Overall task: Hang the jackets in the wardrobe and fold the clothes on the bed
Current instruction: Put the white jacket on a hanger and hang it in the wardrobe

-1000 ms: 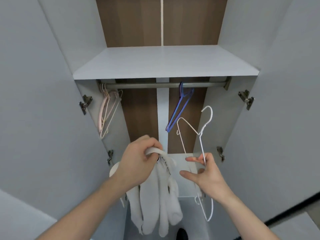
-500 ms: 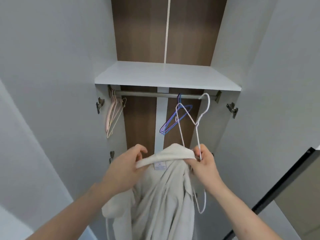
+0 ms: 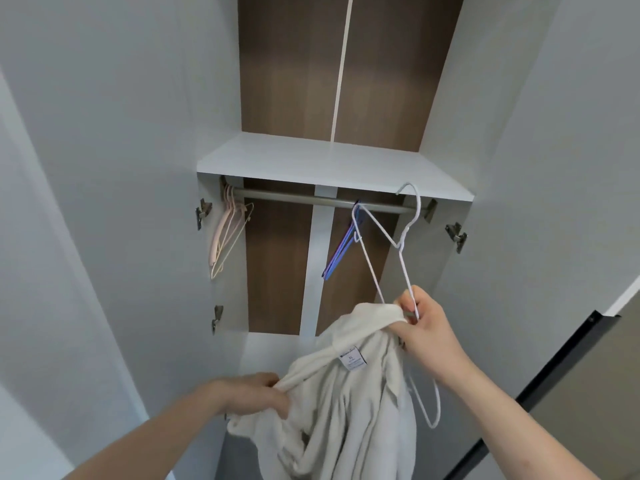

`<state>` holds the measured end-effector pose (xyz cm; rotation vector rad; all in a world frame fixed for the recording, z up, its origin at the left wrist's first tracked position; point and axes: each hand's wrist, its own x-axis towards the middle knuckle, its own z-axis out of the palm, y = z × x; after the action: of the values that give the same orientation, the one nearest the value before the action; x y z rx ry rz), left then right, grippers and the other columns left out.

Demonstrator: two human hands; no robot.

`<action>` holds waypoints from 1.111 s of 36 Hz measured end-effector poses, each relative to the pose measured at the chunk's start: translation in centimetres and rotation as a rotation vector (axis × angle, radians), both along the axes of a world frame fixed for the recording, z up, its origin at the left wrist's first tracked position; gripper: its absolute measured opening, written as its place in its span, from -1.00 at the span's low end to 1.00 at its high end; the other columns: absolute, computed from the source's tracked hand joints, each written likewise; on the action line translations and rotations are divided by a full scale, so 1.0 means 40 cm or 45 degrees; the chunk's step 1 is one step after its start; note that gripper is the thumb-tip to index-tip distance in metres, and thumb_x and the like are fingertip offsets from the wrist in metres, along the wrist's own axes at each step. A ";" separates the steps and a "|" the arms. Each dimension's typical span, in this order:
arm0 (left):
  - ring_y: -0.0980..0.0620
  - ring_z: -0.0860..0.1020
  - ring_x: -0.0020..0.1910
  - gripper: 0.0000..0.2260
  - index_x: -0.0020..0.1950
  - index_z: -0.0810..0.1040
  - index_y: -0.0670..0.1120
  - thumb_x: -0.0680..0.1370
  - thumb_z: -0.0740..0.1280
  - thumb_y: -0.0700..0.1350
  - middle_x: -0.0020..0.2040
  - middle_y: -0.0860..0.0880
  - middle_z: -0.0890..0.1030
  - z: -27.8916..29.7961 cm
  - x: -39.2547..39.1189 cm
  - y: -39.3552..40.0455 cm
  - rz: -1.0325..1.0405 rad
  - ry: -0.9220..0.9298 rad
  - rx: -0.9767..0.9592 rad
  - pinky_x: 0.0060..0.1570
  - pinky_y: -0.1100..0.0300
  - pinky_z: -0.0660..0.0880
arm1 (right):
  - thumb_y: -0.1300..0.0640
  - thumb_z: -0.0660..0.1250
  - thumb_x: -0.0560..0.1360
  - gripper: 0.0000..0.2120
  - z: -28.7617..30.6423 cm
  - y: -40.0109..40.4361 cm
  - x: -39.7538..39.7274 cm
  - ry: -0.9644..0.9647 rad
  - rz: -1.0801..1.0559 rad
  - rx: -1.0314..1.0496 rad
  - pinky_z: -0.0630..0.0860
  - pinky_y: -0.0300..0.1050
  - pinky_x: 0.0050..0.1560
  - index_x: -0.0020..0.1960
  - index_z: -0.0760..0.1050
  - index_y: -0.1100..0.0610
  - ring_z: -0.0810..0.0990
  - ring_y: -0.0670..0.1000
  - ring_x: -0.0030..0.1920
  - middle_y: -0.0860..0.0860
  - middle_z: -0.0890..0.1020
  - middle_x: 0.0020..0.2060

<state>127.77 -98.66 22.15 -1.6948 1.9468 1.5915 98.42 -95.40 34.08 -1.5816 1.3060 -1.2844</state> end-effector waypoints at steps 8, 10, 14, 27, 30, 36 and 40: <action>0.13 0.47 -0.38 -0.80 -0.14 0.58 -0.03 0.35 0.34 0.05 -0.32 0.06 0.56 -0.003 0.006 0.030 0.210 0.094 -0.002 -0.37 0.29 0.34 | 0.18 0.33 0.26 -0.68 0.024 0.006 -0.039 0.005 -0.079 0.009 0.22 -0.27 -0.42 -0.23 0.16 0.01 0.18 -0.08 -0.39 -0.13 0.28 -0.42; 0.08 0.57 -0.25 -0.72 -0.05 0.64 -0.03 0.29 0.37 0.02 -0.24 0.04 0.65 0.006 0.002 0.028 0.495 0.351 -0.066 -0.24 0.28 0.42 | 0.18 0.32 0.26 -0.68 0.031 0.004 -0.046 0.007 -0.087 0.018 0.24 -0.29 -0.43 -0.23 0.16 0.02 0.19 -0.09 -0.40 -0.16 0.29 -0.44; -0.07 0.65 0.07 -0.71 0.14 0.66 0.02 0.43 0.44 -0.01 0.04 -0.05 0.72 0.036 -0.002 0.003 0.733 0.571 -0.161 0.14 0.07 0.53 | 0.20 0.33 0.28 -0.67 0.050 -0.001 -0.057 0.000 -0.091 0.048 0.26 -0.29 -0.47 -0.23 0.16 0.02 0.21 -0.09 -0.44 -0.16 0.29 -0.47; 0.10 0.58 0.00 -0.93 0.08 0.55 0.06 0.67 0.27 -0.06 0.00 0.06 0.61 0.402 -0.012 -0.059 0.621 0.652 -1.175 -0.01 0.11 0.51 | 0.32 0.53 0.43 -0.65 0.033 0.014 -0.101 0.391 0.056 0.399 0.54 -0.14 -0.35 -0.10 0.32 0.19 0.51 0.00 -0.35 0.09 0.56 -0.20; 0.16 0.53 -0.17 -0.89 -0.03 0.53 0.09 0.66 0.26 -0.09 -0.12 0.10 0.60 0.468 -0.018 -0.076 0.665 0.708 -1.276 -0.16 0.18 0.45 | 0.15 0.49 0.52 -0.69 0.029 0.042 -0.083 0.355 0.112 0.335 0.54 -0.13 -0.36 -0.12 0.35 0.22 0.48 -0.05 -0.37 -0.08 0.56 -0.30; 0.08 0.40 -0.30 -0.81 -0.13 0.40 0.10 0.68 0.22 -0.06 -0.21 0.05 0.48 0.455 -0.046 -0.091 0.476 0.439 -1.303 -0.32 0.19 0.34 | -0.12 0.11 0.68 -0.61 0.073 0.119 -0.084 0.524 0.121 0.107 0.34 -0.08 -0.32 -0.20 0.50 0.04 0.34 -0.02 -0.41 0.11 0.41 -0.39; 0.05 0.41 -0.27 -0.81 -0.12 0.41 0.10 0.69 0.21 -0.08 -0.19 0.04 0.48 0.438 -0.023 -0.112 0.587 0.413 -1.262 -0.29 0.17 0.32 | -0.20 0.08 0.63 -0.64 0.086 0.174 -0.103 0.691 0.087 0.047 0.35 -0.20 -0.30 -0.03 0.56 -0.04 0.34 -0.10 -0.39 -0.01 0.56 -0.31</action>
<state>126.83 -103.12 39.65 -2.4733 2.9957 1.0610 94.31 -88.44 37.52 -2.0122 1.5640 -0.8051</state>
